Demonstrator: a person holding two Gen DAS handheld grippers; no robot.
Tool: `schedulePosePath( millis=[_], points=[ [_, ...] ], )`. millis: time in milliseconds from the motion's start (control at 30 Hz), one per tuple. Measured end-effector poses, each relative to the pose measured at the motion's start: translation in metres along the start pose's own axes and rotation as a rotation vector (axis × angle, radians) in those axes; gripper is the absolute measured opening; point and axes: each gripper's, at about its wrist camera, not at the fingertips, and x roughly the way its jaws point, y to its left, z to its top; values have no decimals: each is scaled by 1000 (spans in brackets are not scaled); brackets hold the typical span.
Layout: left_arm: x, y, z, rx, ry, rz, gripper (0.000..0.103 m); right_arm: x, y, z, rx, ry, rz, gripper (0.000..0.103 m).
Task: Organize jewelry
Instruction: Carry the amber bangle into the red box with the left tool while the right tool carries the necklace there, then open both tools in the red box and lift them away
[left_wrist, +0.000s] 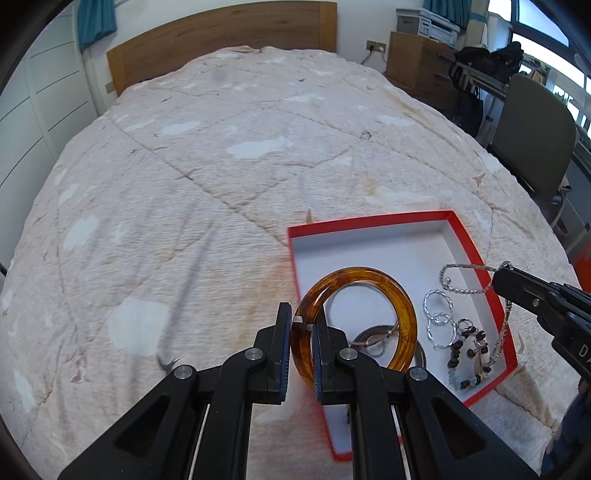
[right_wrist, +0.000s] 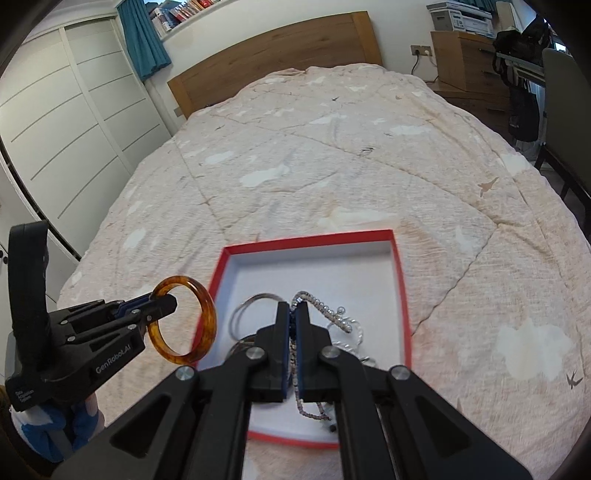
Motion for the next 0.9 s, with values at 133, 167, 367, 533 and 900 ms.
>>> schedulePosePath(
  millis=[133, 167, 367, 533, 900],
  points=[
    [22, -15, 5, 19, 21, 4, 10, 20, -14, 1, 6, 14, -13, 3],
    [27, -18, 6, 22, 26, 5, 10, 25, -17, 0, 9, 16, -14, 3],
    [51, -23, 4, 19, 61, 5, 10, 48, -26, -3, 10, 39, -16, 3],
    [62, -23, 0, 15, 83, 13, 10, 58, -30, -6, 9, 50, -36, 3],
    [71, -23, 0, 10, 102, 13, 12, 70, -42, -14, 36, 99, -93, 5]
  ],
)
